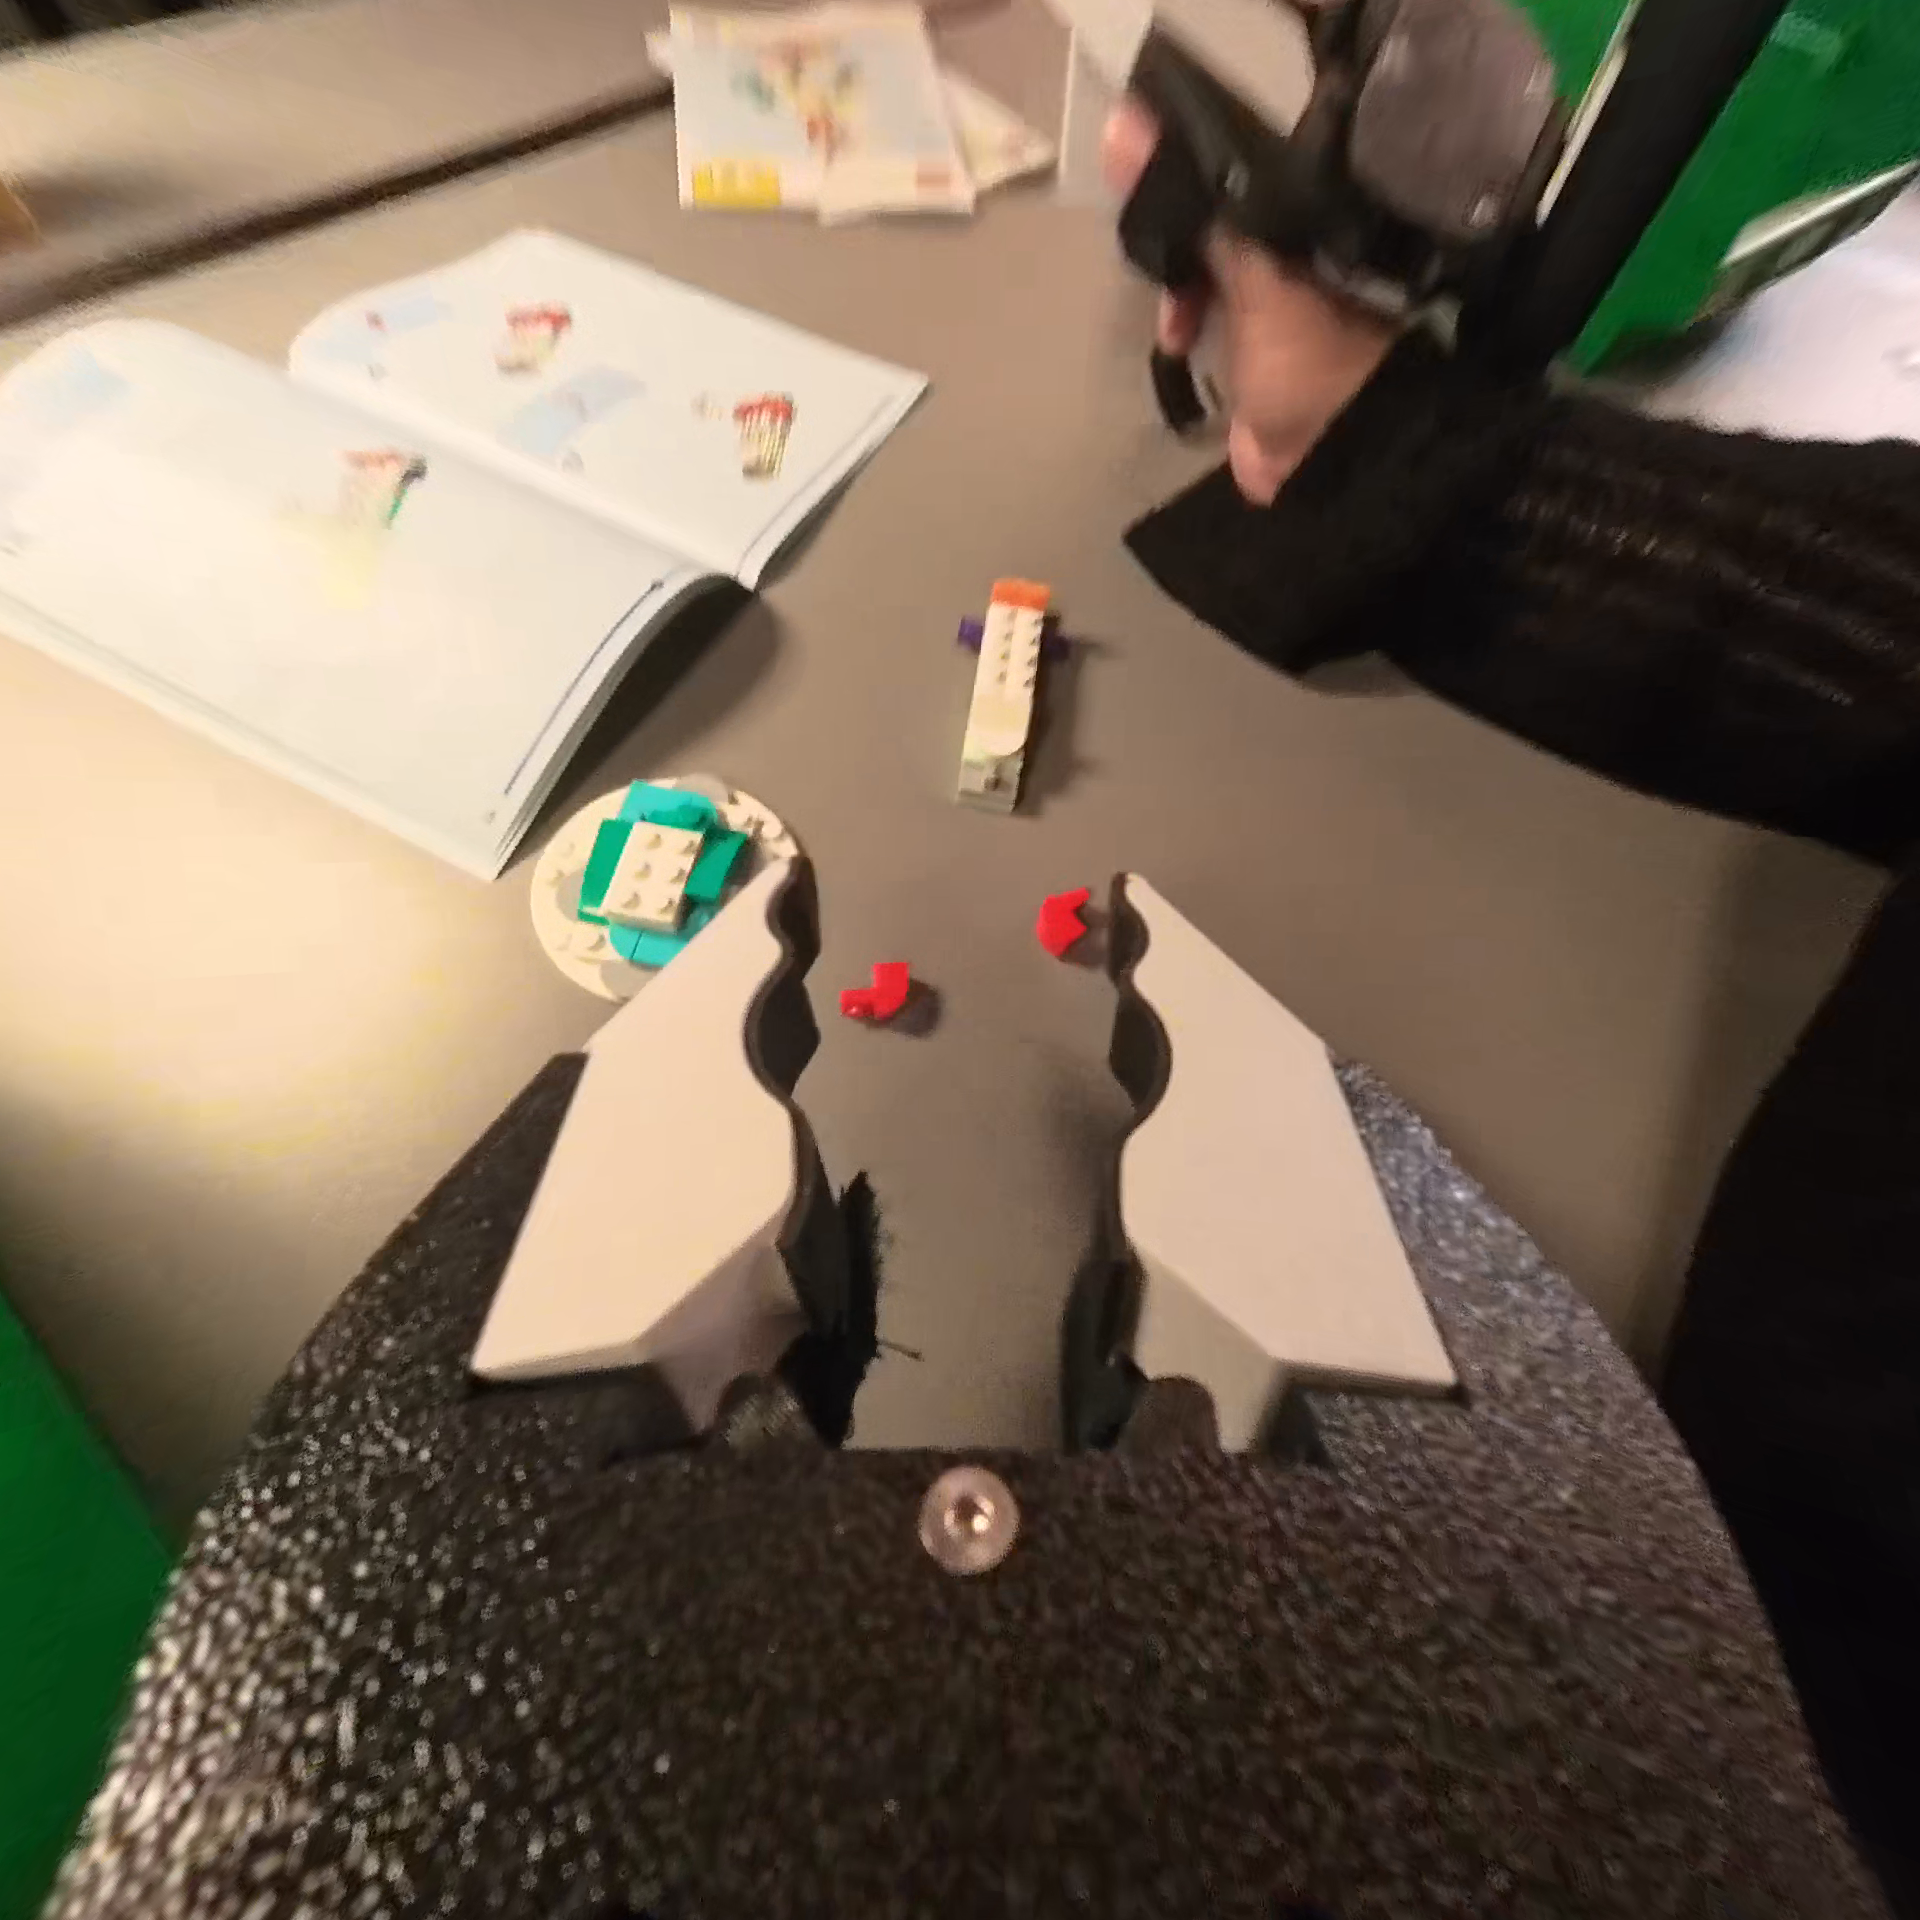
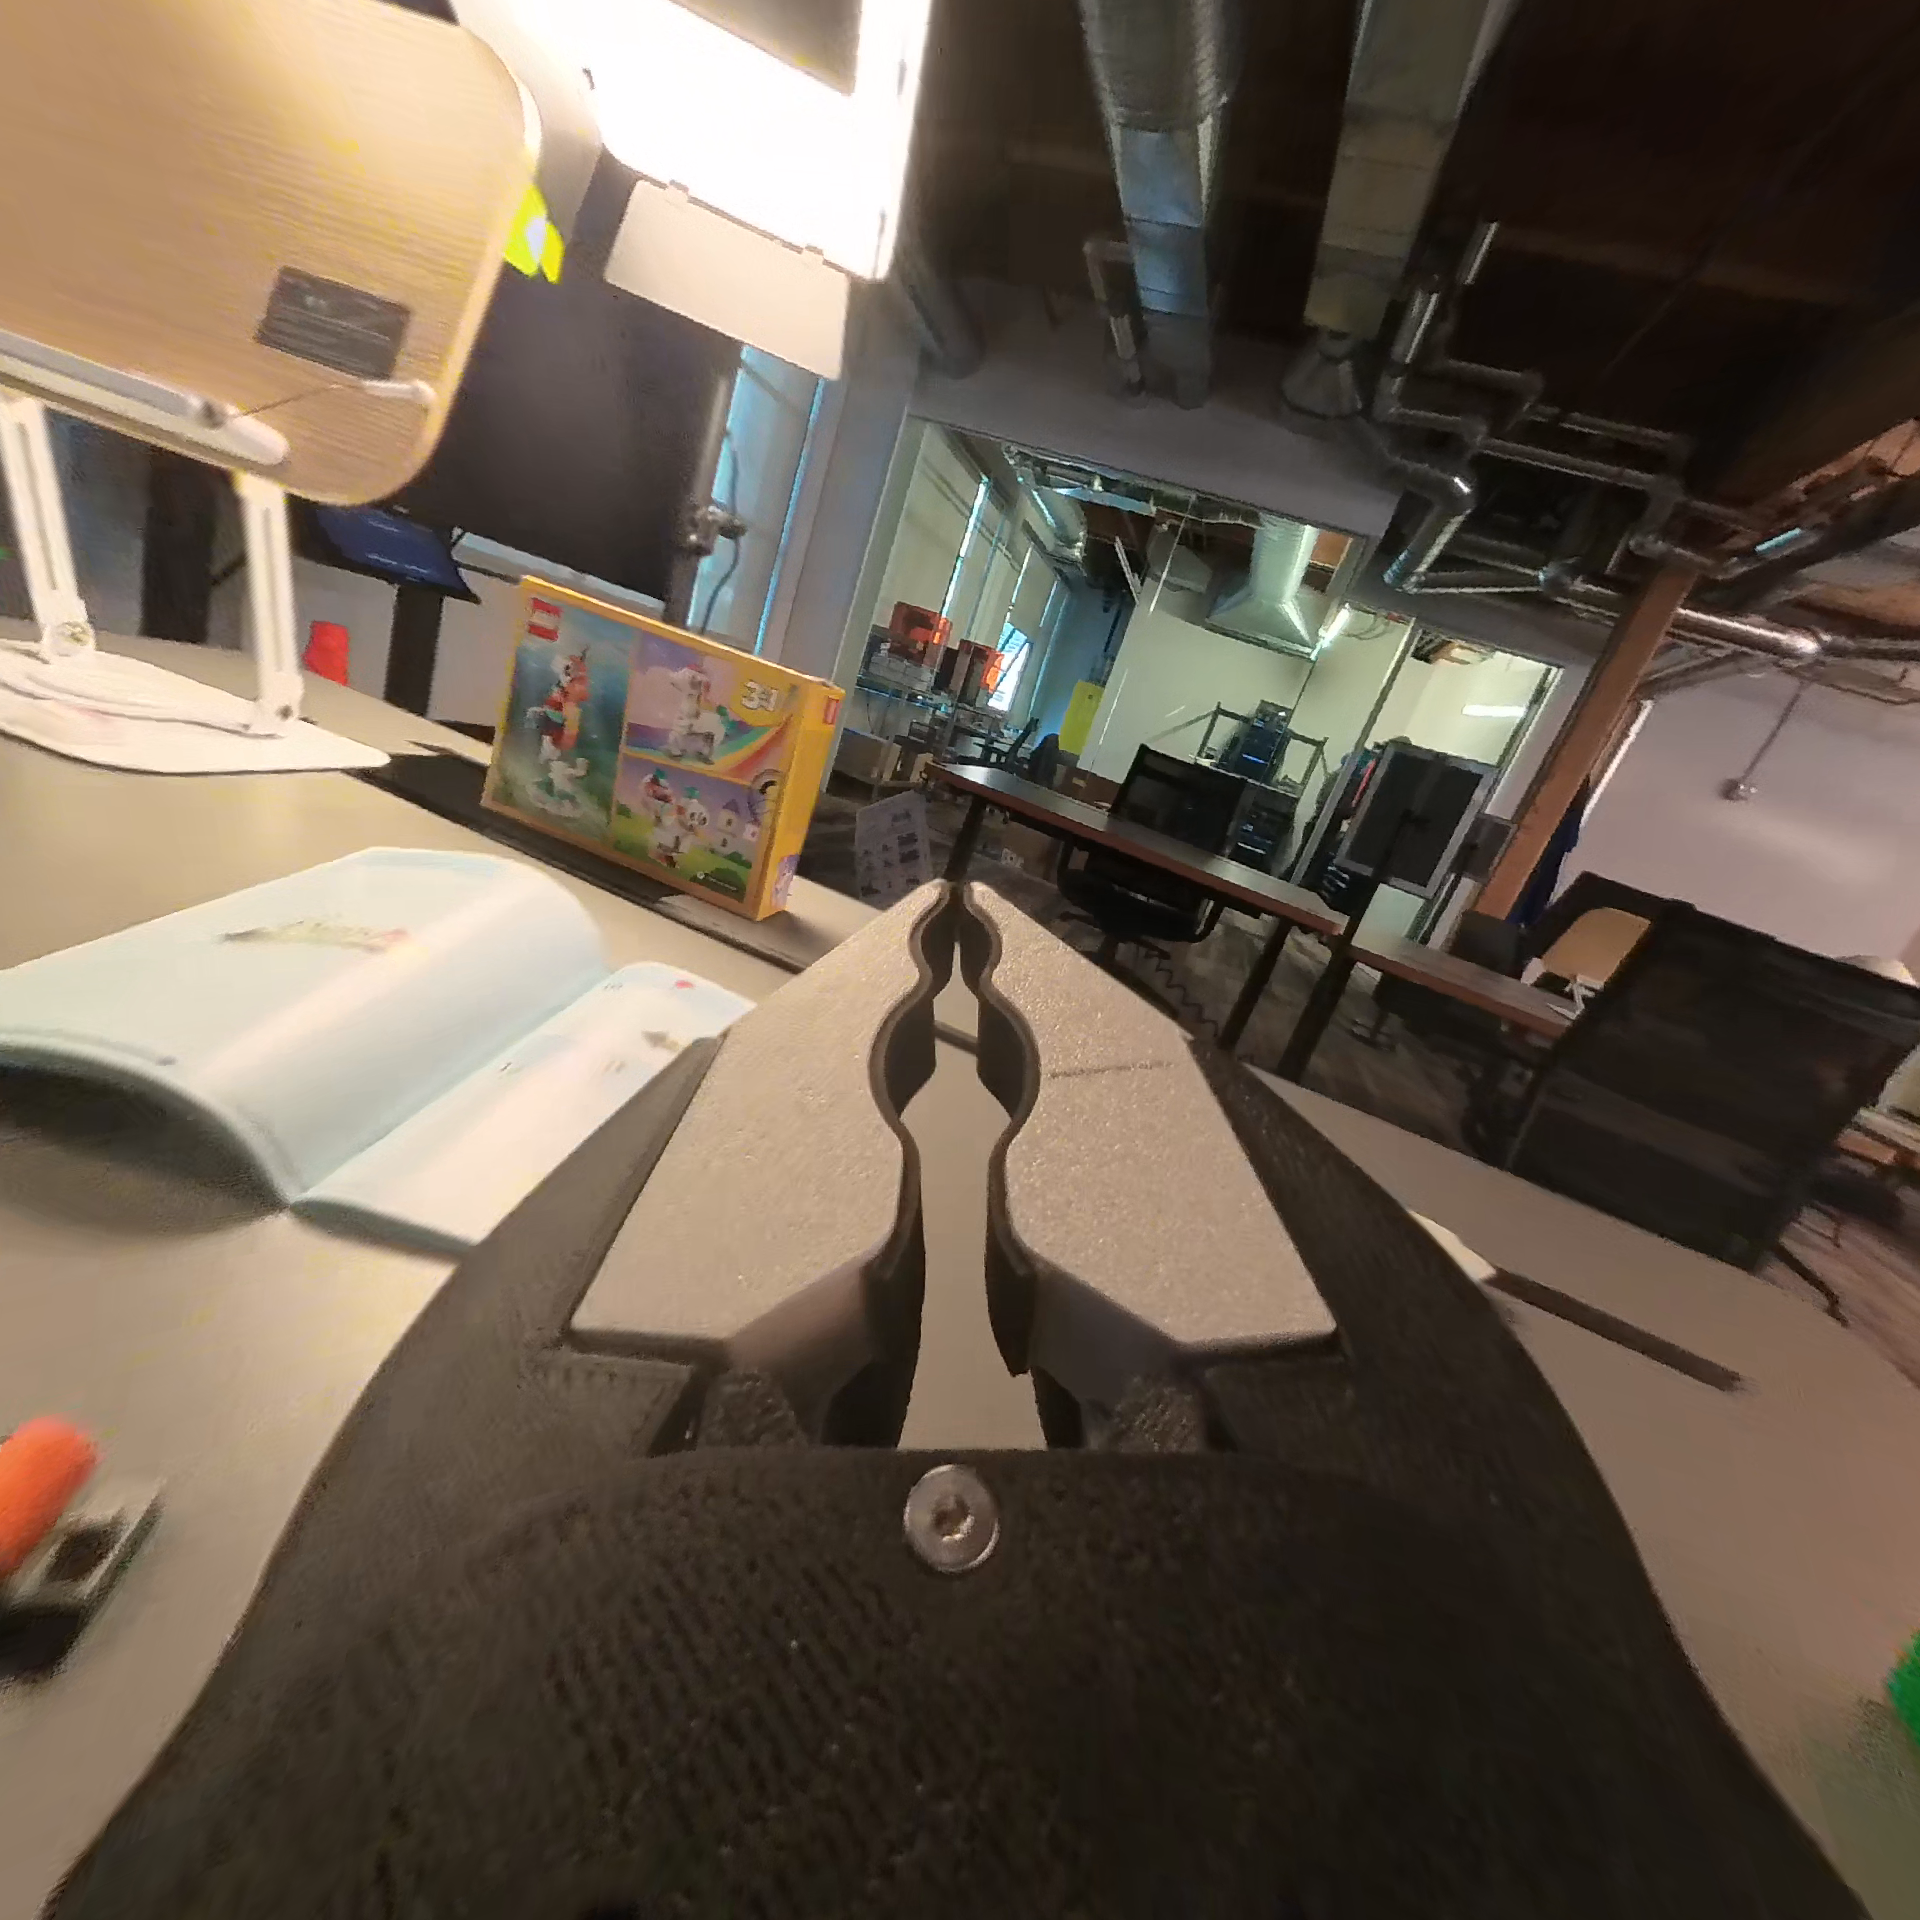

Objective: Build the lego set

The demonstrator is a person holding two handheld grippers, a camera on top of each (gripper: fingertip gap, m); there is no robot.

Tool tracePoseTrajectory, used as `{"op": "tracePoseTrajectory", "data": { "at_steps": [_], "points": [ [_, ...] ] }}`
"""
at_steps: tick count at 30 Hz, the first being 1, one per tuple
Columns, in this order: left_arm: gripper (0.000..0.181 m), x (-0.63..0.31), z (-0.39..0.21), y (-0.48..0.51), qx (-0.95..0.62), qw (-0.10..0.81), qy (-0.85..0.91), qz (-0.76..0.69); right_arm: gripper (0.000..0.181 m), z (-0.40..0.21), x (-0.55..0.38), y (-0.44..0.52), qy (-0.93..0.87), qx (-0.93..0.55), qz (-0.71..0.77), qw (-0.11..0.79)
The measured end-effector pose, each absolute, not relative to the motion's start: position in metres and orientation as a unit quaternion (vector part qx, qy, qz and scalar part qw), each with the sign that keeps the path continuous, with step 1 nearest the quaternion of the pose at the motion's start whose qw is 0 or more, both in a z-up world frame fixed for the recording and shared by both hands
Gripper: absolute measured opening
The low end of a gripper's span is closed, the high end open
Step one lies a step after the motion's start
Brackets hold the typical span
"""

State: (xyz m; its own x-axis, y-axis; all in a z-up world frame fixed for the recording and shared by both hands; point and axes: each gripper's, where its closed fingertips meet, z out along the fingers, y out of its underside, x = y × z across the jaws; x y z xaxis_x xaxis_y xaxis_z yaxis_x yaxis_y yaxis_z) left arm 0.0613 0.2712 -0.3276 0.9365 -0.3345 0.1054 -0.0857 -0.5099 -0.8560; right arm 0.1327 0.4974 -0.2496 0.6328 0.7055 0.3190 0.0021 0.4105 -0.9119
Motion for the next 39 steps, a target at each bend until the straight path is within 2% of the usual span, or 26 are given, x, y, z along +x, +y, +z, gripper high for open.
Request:
{"op": "tracePoseTrajectory", "data": {
  "at_steps": [1,7,10,12,13,16,21,28,33,37,39],
  "points": [
    [0.052,0.064,-0.324,0.268,-0.848,0.497,0.125,-0.135,0.000,-0.250,0.137,0.491,-0.369,-0.488,0.227,0.758],
    [0.045,0.076,-0.319,0.238,-0.827,0.521,0.129,-0.168,0.002,-0.259,0.145,0.431,-0.458,-0.442,0.244,0.732],
    [0.044,0.076,-0.326,0.227,-0.834,0.509,0.119,-0.176,0.006,-0.280,0.126,0.357,-0.577,-0.404,0.366,0.608],
    [0.043,0.077,-0.331,0.222,-0.838,0.500,0.115,-0.188,0.019,-0.288,0.119,0.316,-0.618,-0.401,0.444,0.510],
    [0.042,0.078,-0.333,0.221,-0.839,0.496,0.113,-0.196,0.018,-0.292,0.116,0.302,-0.630,-0.406,0.468,0.468],
    [0.040,0.082,-0.338,0.220,-0.840,0.488,0.114,-0.210,0.015,-0.330,0.108,0.283,-0.706,-0.452,0.427,0.339],
    [0.039,0.088,-0.344,0.221,-0.847,0.472,0.139,-0.202,0.007,-0.361,0.097,0.274,-0.756,-0.461,0.373,0.278],
    [0.038,0.097,-0.340,0.225,-0.840,0.473,0.147,-0.221,0.002,-0.372,0.092,0.277,-0.783,-0.445,0.331,0.280],
    [0.035,0.087,-0.327,0.247,-0.827,0.500,0.083,-0.244,0.001,-0.330,0.085,0.270,-0.770,-0.351,0.344,0.406],
    [0.034,0.089,-0.300,0.263,-0.777,0.528,0.026,-0.342,0.001,-0.293,0.085,0.264,-0.740,-0.285,0.355,0.495],
    [0.023,0.090,-0.295,0.266,-0.772,0.530,0.026,-0.350,0.001,-0.284,0.086,0.265,-0.728,-0.272,0.350,0.524]
  ]
}}
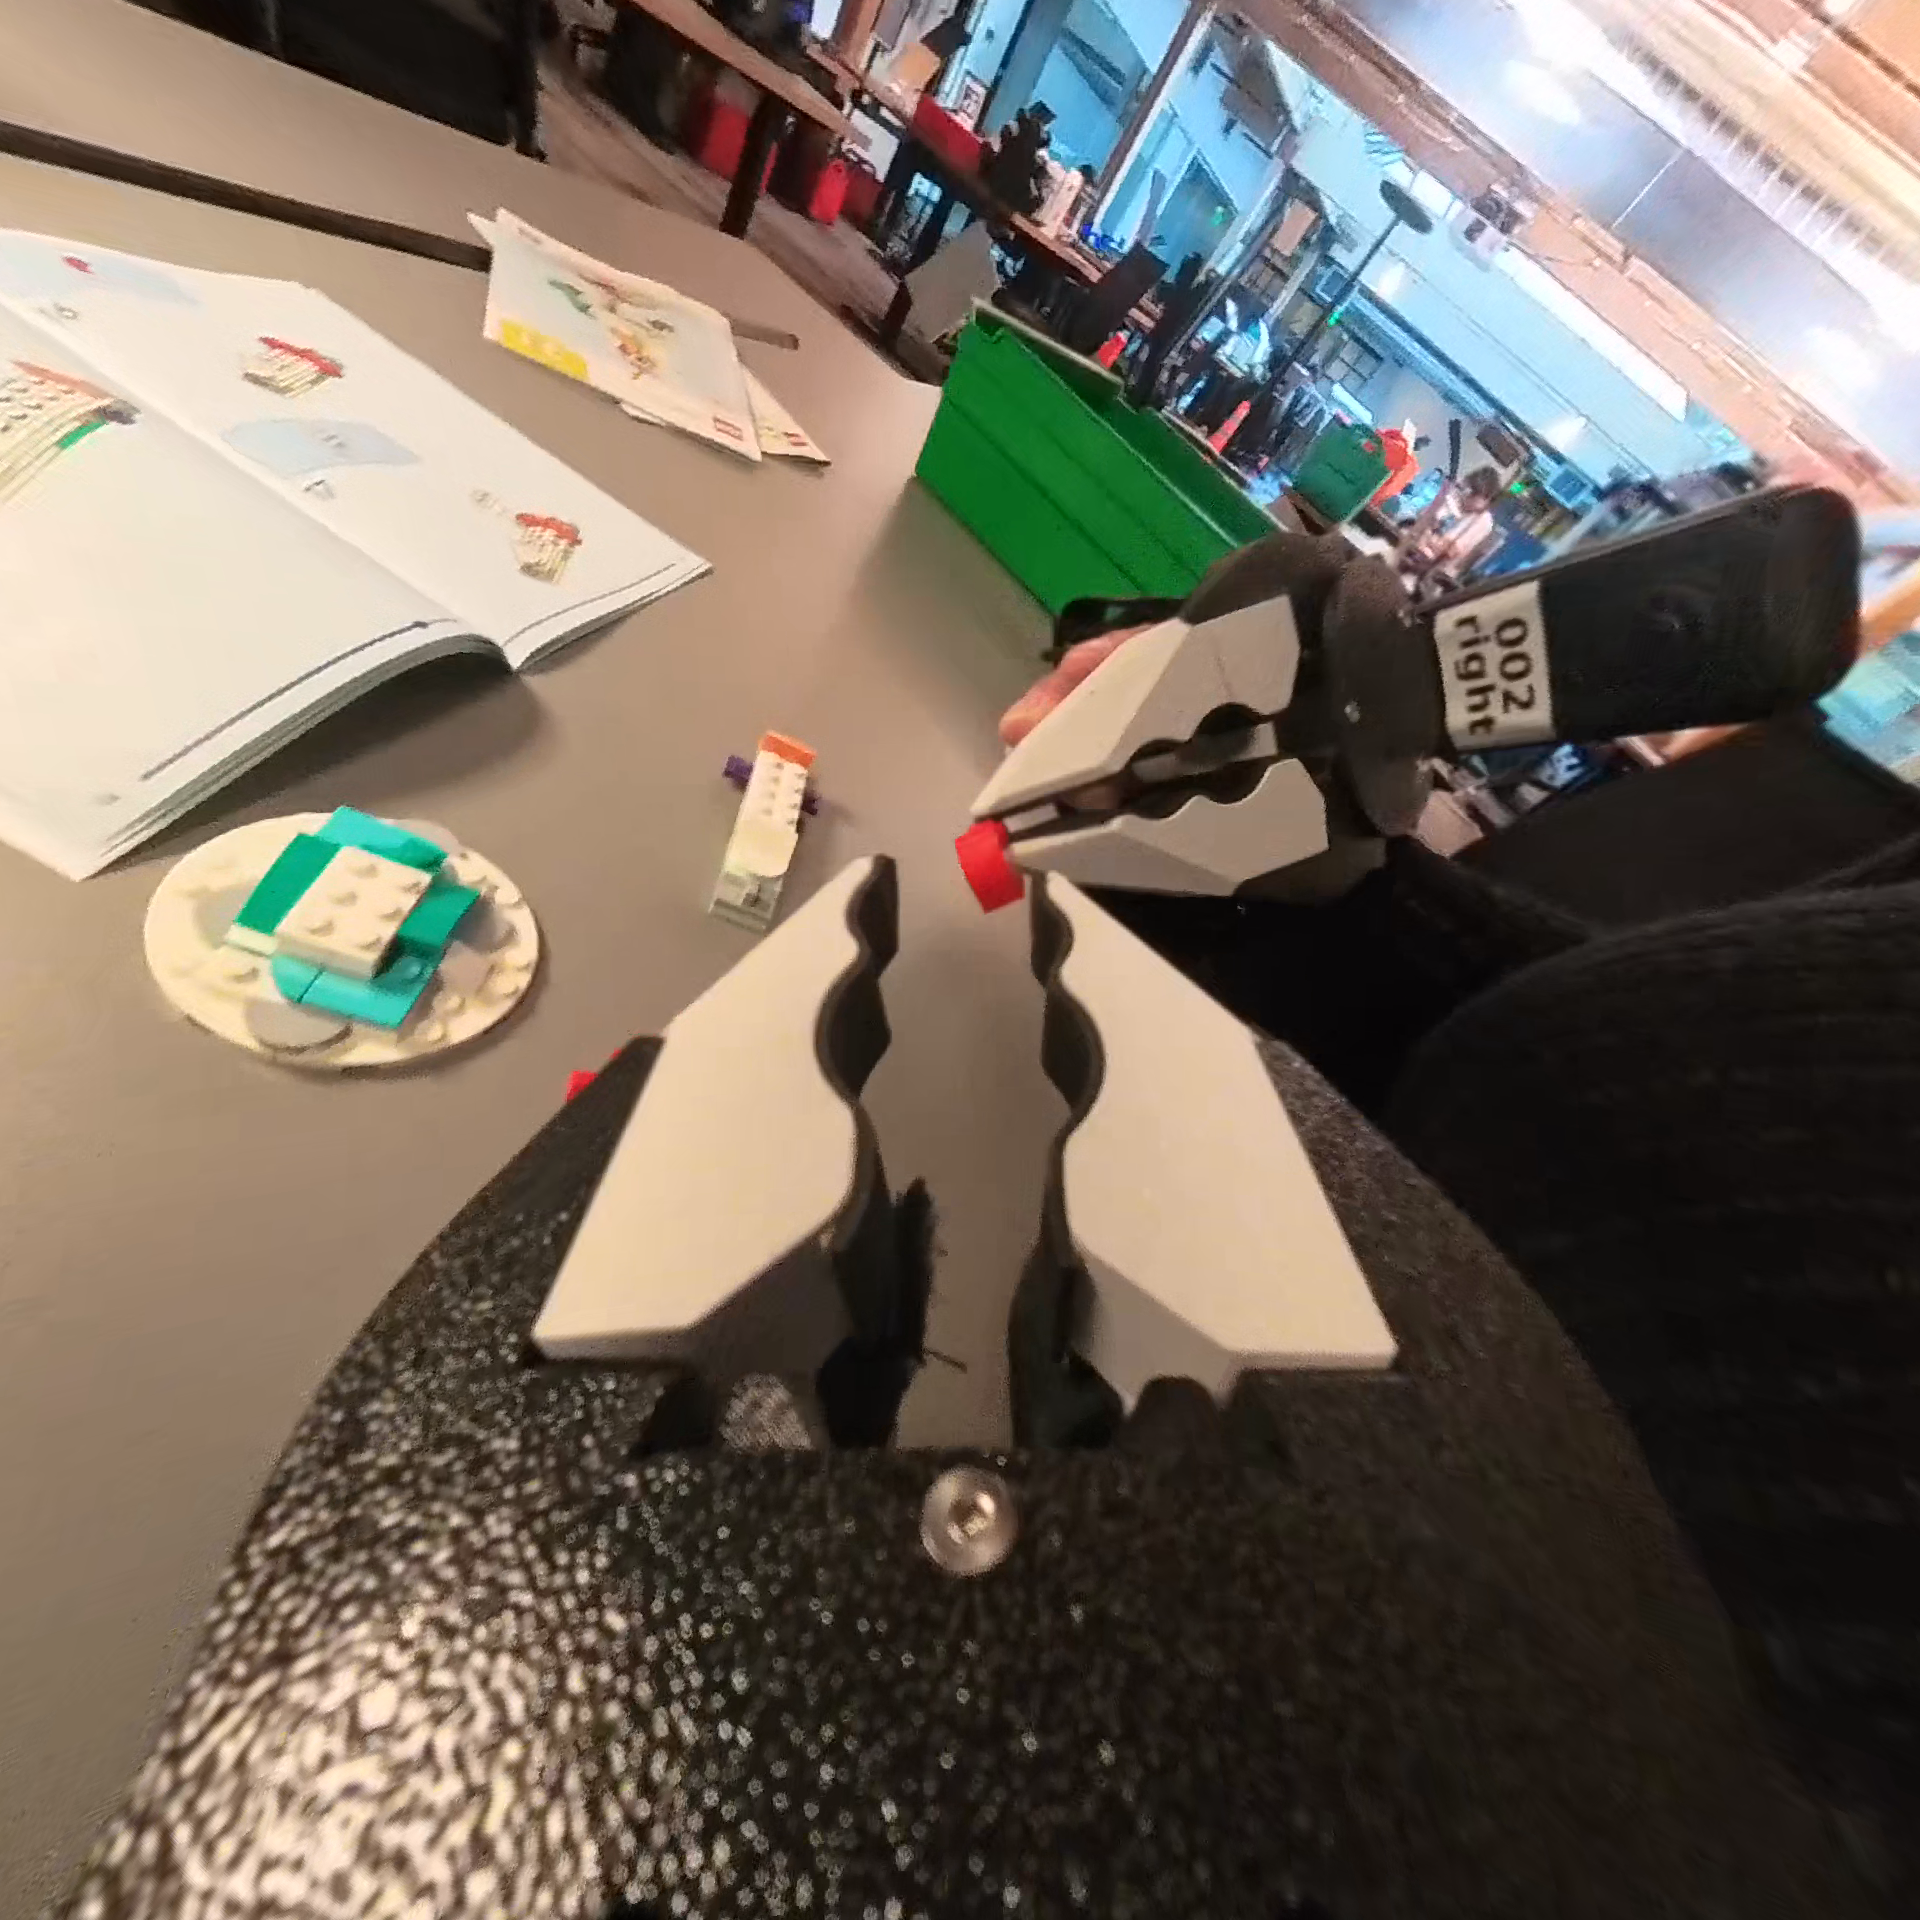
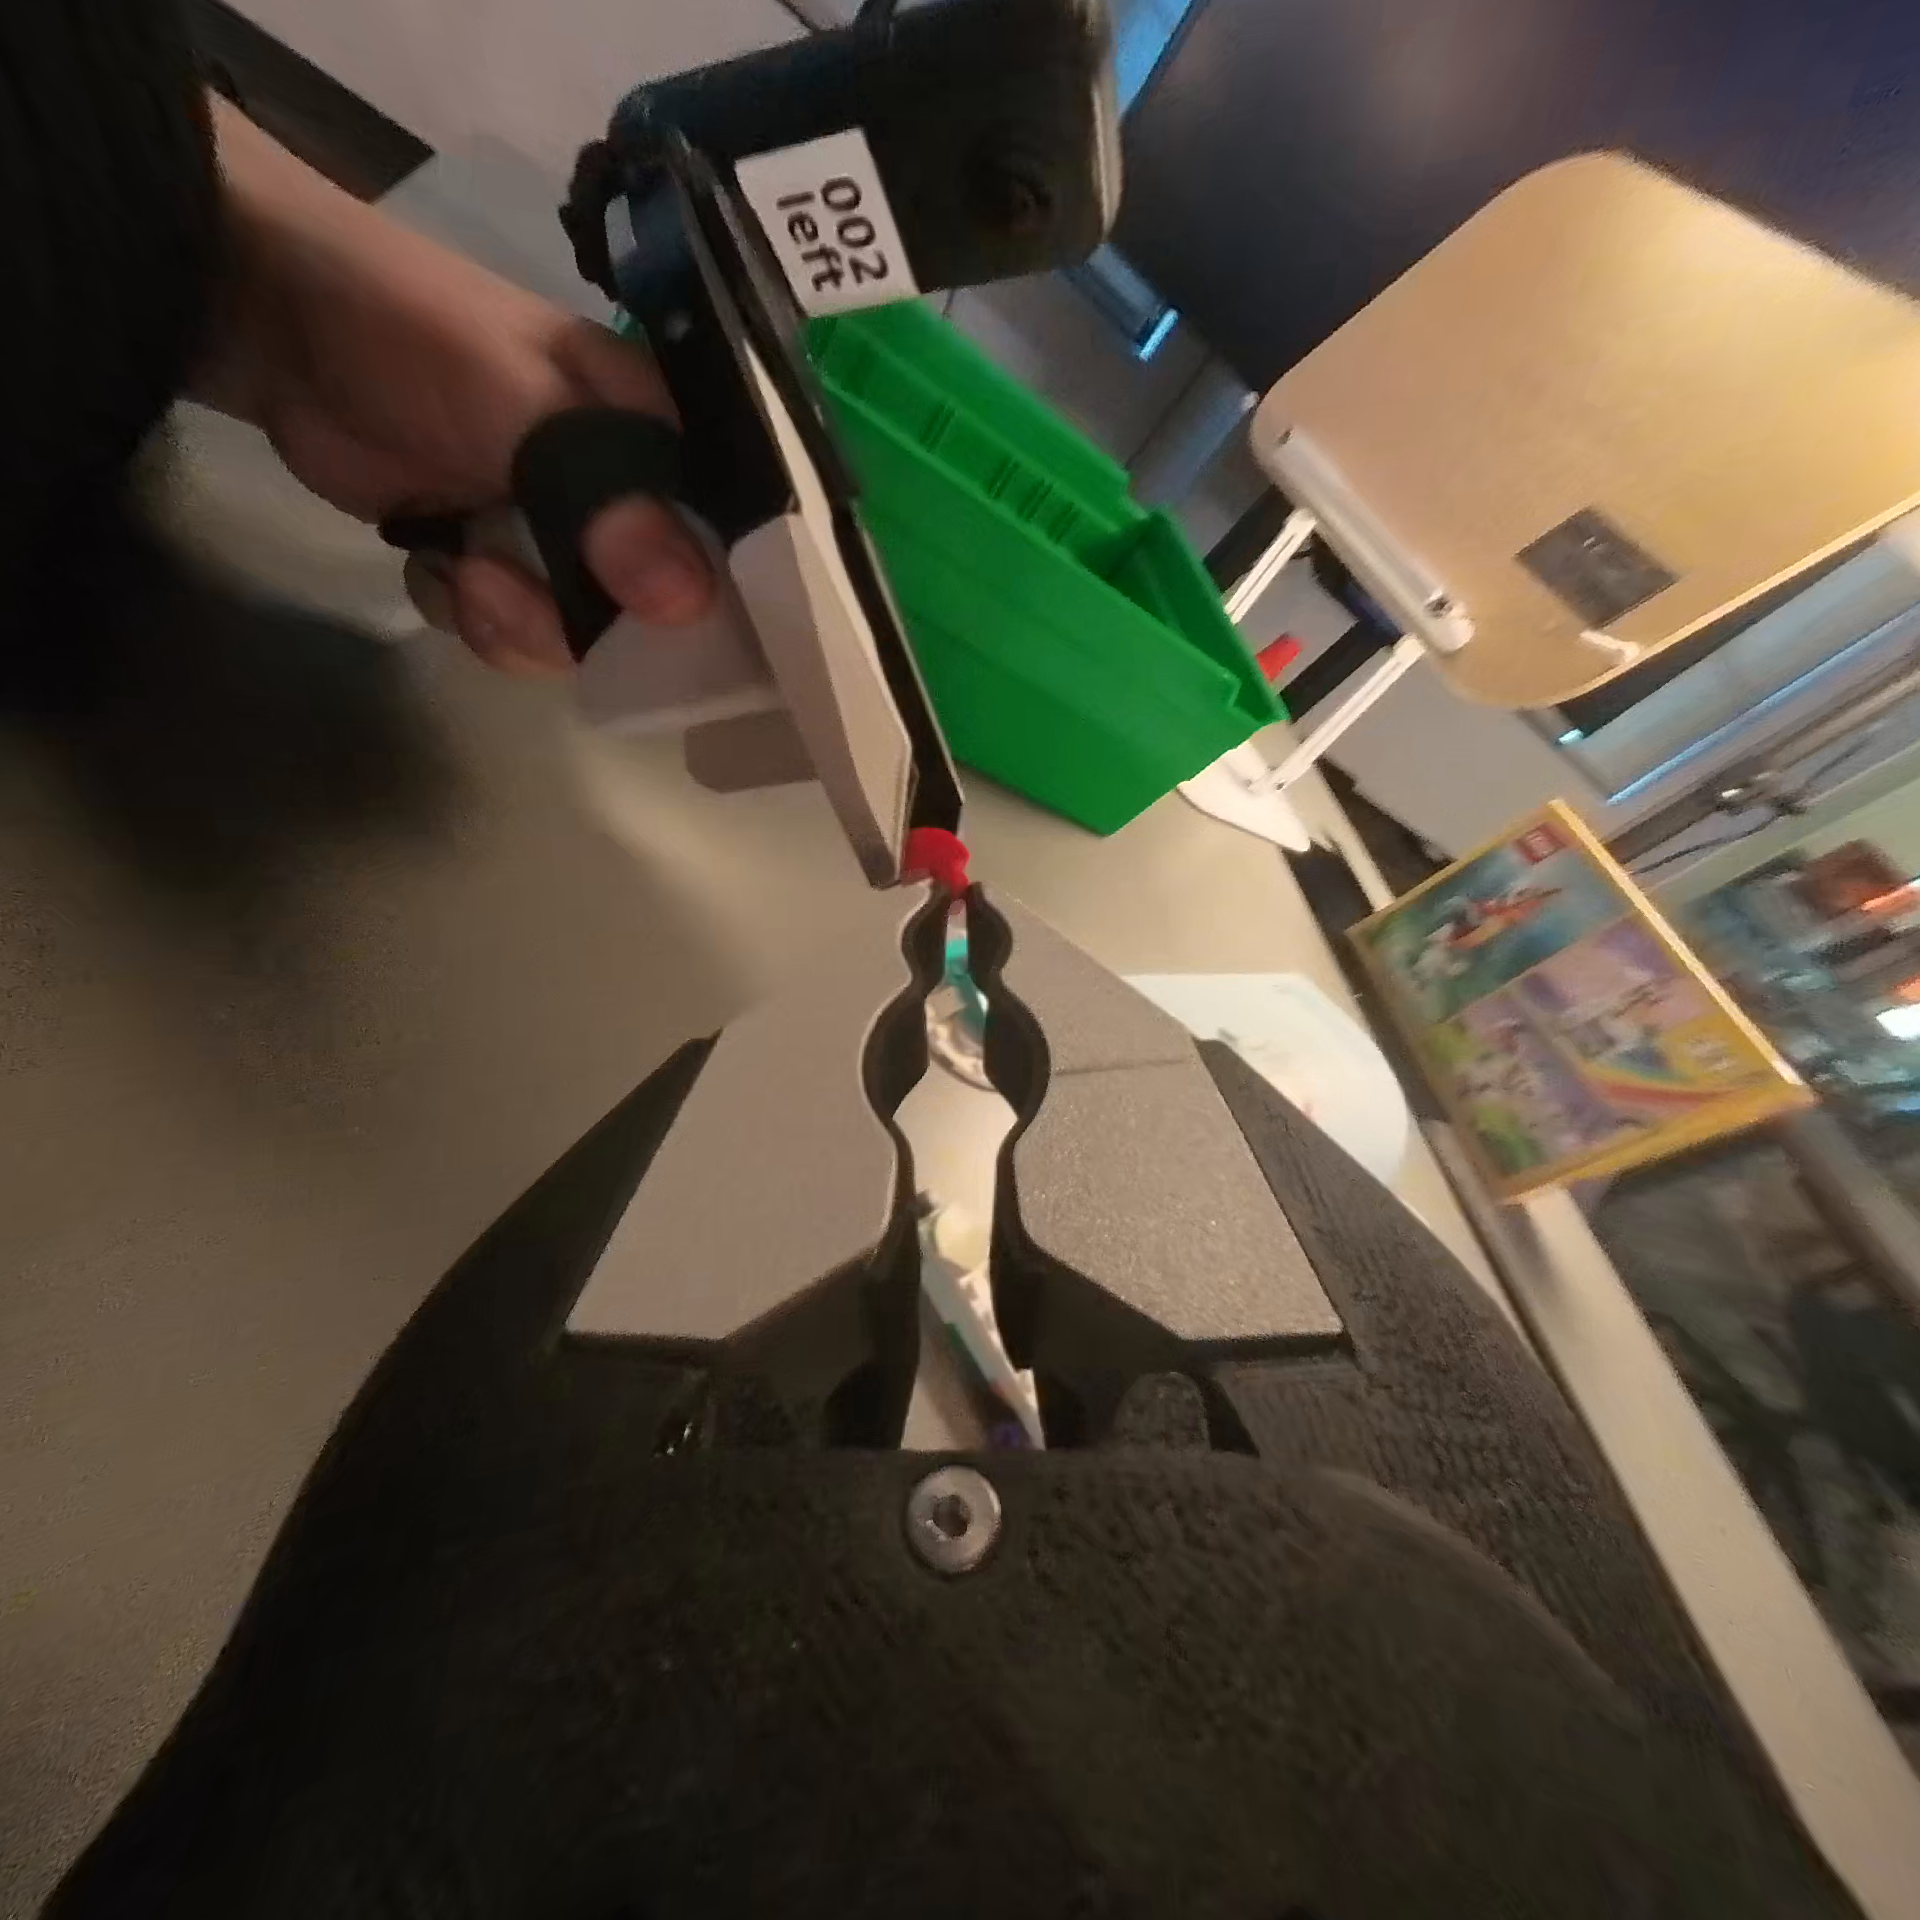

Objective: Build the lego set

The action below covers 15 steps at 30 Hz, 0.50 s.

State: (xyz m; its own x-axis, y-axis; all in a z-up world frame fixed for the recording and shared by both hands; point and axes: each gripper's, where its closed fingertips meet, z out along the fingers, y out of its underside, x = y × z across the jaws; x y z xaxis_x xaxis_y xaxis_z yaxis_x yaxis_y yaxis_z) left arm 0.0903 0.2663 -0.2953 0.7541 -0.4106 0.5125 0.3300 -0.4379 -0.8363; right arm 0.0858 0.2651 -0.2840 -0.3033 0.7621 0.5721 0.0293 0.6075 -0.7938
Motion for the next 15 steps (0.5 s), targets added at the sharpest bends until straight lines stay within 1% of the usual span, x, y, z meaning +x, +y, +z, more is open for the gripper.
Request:
{"op": "tracePoseTrajectory", "data": {
  "at_steps": [2,3,6,8,10,11,13,15],
  "points": [
    [0.011,0.096,-0.290,0.266,-0.764,0.530,0.038,-0.365,0.001,-0.280,0.087,0.266,-0.721,-0.265,0.345,0.540],
    [0.008,0.098,-0.287,0.266,-0.759,0.533,0.038,-0.371,0.000,-0.278,0.087,0.267,-0.716,-0.263,0.346,0.546],
    [0.007,0.098,-0.283,0.267,-0.750,0.558,0.048,-0.351,0.001,-0.275,0.087,0.267,-0.702,-0.273,0.361,0.550],
    [0.006,0.094,-0.281,0.268,-0.752,0.587,0.071,-0.292,0.003,-0.271,0.083,0.268,-0.668,-0.335,0.422,0.513],
    [0.005,0.084,-0.276,0.271,-0.755,0.618,0.096,-0.197,0.007,-0.266,0.076,0.274,-0.591,-0.445,0.515,0.433],
    [0.005,0.075,-0.275,0.274,-0.760,0.628,0.113,-0.124,0.008,-0.265,0.072,0.277,-0.545,-0.495,0.554,0.389],
    [0.006,0.052,-0.270,0.278,-0.753,0.634,0.159,0.069,0.008,-0.258,0.067,0.284,-0.443,-0.562,0.624,0.314],
    [0.006,0.034,-0.260,0.280,-0.715,0.613,0.216,0.256,0.013,-0.254,0.062,0.285,-0.365,-0.592,0.676,0.244]
  ]
}}
